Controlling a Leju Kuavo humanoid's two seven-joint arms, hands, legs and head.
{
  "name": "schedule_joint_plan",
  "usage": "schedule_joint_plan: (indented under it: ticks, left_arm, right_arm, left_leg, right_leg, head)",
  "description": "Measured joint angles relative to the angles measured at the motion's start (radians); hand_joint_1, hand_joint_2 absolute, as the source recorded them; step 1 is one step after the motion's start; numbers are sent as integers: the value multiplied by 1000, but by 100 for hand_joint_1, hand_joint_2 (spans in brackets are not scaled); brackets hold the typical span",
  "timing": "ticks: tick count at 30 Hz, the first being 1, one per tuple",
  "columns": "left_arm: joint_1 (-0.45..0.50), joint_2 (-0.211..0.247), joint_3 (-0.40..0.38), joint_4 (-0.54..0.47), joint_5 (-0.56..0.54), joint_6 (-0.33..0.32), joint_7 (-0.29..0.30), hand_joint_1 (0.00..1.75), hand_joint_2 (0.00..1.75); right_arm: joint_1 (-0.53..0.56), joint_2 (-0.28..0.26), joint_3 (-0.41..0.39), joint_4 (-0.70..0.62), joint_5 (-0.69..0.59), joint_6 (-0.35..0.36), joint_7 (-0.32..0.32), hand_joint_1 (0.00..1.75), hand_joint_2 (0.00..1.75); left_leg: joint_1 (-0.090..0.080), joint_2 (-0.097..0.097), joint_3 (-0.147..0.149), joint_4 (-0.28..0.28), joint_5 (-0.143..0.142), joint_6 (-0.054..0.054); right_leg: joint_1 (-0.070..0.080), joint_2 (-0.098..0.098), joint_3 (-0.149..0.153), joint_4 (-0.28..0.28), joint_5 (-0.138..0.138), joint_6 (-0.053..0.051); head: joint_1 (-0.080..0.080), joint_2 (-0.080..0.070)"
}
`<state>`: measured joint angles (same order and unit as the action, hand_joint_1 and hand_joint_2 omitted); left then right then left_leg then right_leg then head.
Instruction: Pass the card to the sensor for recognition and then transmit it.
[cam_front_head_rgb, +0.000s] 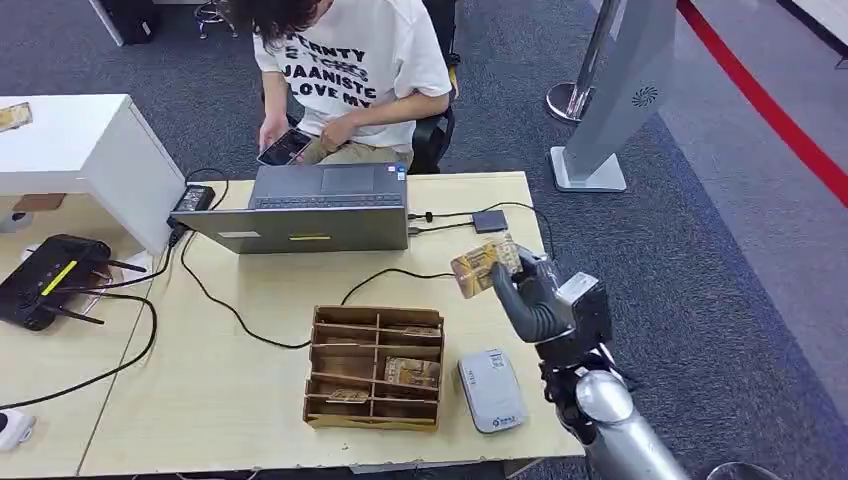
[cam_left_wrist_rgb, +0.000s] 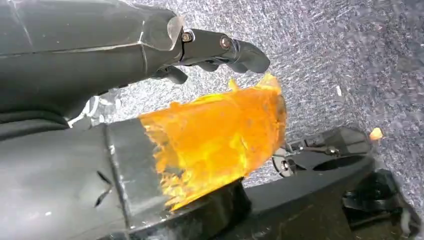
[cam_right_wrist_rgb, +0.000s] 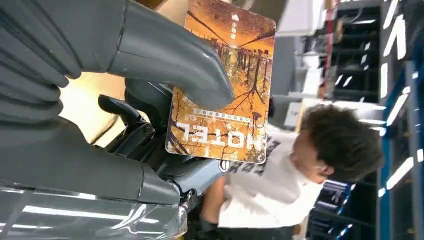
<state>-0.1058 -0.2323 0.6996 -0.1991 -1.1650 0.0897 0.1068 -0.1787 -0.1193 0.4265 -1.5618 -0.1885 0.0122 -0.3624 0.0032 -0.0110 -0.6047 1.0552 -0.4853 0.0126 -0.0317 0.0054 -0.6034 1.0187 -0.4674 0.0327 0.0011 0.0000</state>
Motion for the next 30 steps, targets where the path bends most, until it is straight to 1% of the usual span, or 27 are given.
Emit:
schedule_joint_plan:
  ticks: [5,9,13,18,26,30]
  left_arm:
    - [8,2,6,0,15,10,-3,0,0]
    - [15,3,11,0,18,14,-3,0,0]
    - [15,3,18,0,19,15,-3,0,0]
    - [15,3,20,0,20,15,-3,0,0]
    - [15,3,24,0,26,16,-3,0,0]
    - [15,3,25,0,26,16,-3,0,0]
  right_arm:
    - [71,-34,-49,-2,101,-39,-9,175,175]
    - [134,-58,-102,-3,151,-66,-11,175,175]
    - [178,-71,-133,-3,204,-68,-6,175,175]
    - [203,-76,-135,0,282,-79,9,175,175]
    - [229,-86,-135,22,408,-143,48,175,175]
    - [238,-87,-131,32,450,-146,64,175,175]
  left_leg:
    - [0,0,0,0,-1,1]
    - [0,0,0,0,-1,0]
    - [0,0,0,0,-1,0]
    - [0,0,0,0,-1,0]
    - [0,0,0,0,-1,0]
    - [0,0,0,0,-1,0]
  right_leg:
    - [0,0,0,-1,-1,1]
    - [0,0,0,-1,-1,1]
    - [0,0,0,-1,-1,1]
    - [0,0,0,0,-1,1]
    - [0,0,0,0,-1,1]
    - [0,0,0,-1,-1,1]
  head:
    - [0,0]
    - [0,0]
    - [0,0]
    - [0,0]
    - [0,0]
    - [0,0]
